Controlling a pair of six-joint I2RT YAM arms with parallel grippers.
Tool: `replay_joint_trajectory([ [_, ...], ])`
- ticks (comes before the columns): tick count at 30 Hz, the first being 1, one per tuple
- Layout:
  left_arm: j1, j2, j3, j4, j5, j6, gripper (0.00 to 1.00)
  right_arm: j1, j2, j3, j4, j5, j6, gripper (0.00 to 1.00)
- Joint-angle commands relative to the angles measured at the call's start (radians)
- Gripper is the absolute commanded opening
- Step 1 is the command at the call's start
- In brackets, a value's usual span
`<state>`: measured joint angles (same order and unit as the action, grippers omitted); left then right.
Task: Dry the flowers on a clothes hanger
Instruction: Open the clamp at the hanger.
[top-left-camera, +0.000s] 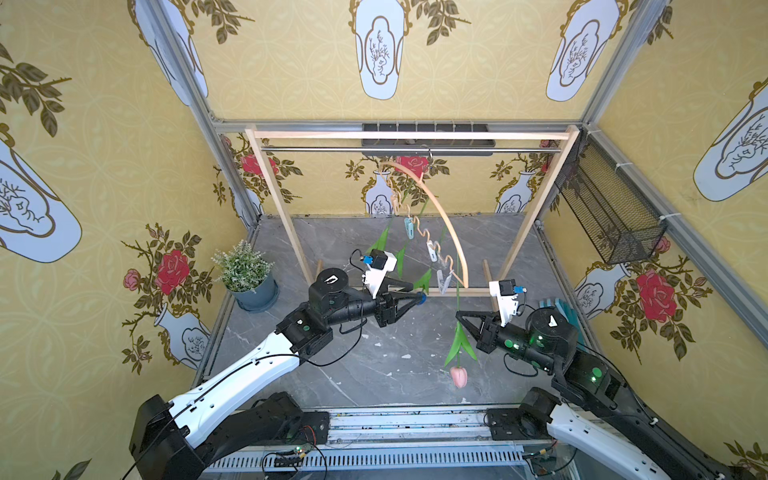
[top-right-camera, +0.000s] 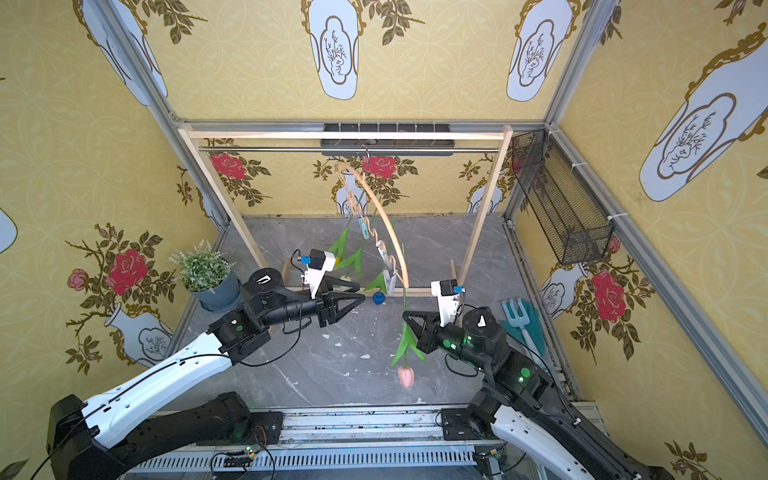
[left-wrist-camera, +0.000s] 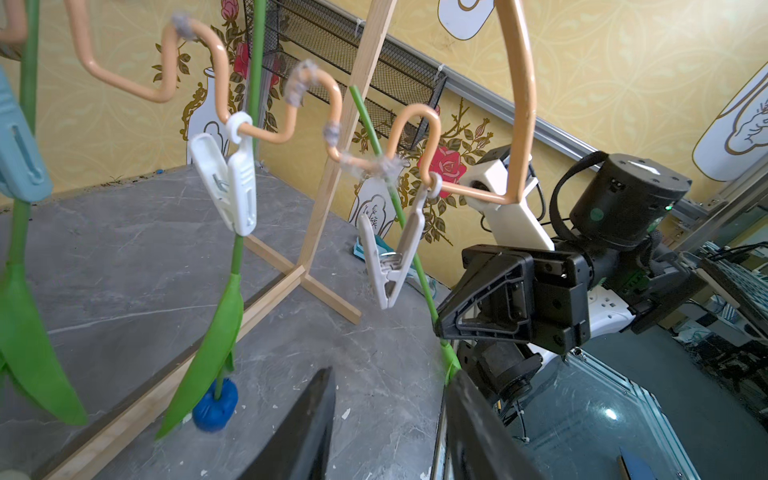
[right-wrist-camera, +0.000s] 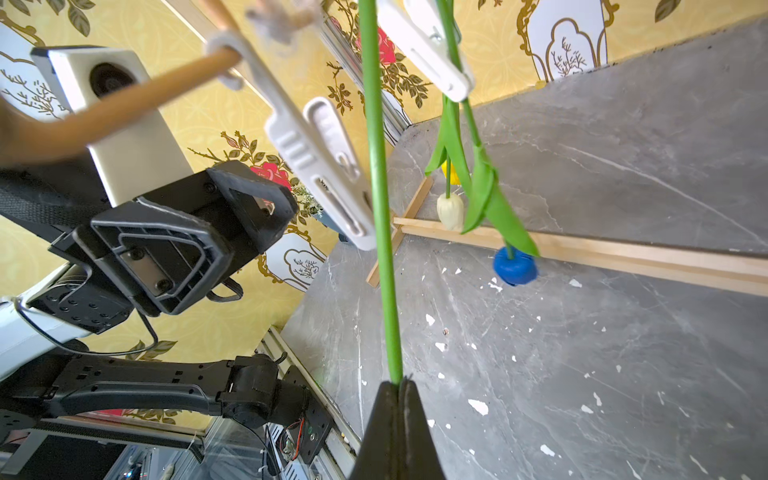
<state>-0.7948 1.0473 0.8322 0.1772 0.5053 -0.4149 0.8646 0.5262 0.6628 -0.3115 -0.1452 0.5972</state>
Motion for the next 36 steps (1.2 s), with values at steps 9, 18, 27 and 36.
replay_joint_trajectory([
  [9, -0.04, 0.048, 0.049, 0.018, -0.052, 0.054, 0.54, 0.001, 0.035, 0.061, 0.025, 0.006, -0.08, 0.0],
  [18, -0.045, 0.11, 0.109, 0.018, -0.023, 0.08, 0.56, 0.001, 0.034, 0.071, 0.005, 0.027, -0.086, 0.0],
  [27, -0.046, 0.124, 0.141, 0.011, -0.03, 0.119, 0.49, 0.001, 0.055, 0.07, 0.034, -0.004, -0.083, 0.0],
  [36, -0.046, 0.126, 0.132, 0.014, -0.024, 0.107, 0.44, 0.001, 0.075, 0.07, 0.054, -0.019, -0.082, 0.0],
])
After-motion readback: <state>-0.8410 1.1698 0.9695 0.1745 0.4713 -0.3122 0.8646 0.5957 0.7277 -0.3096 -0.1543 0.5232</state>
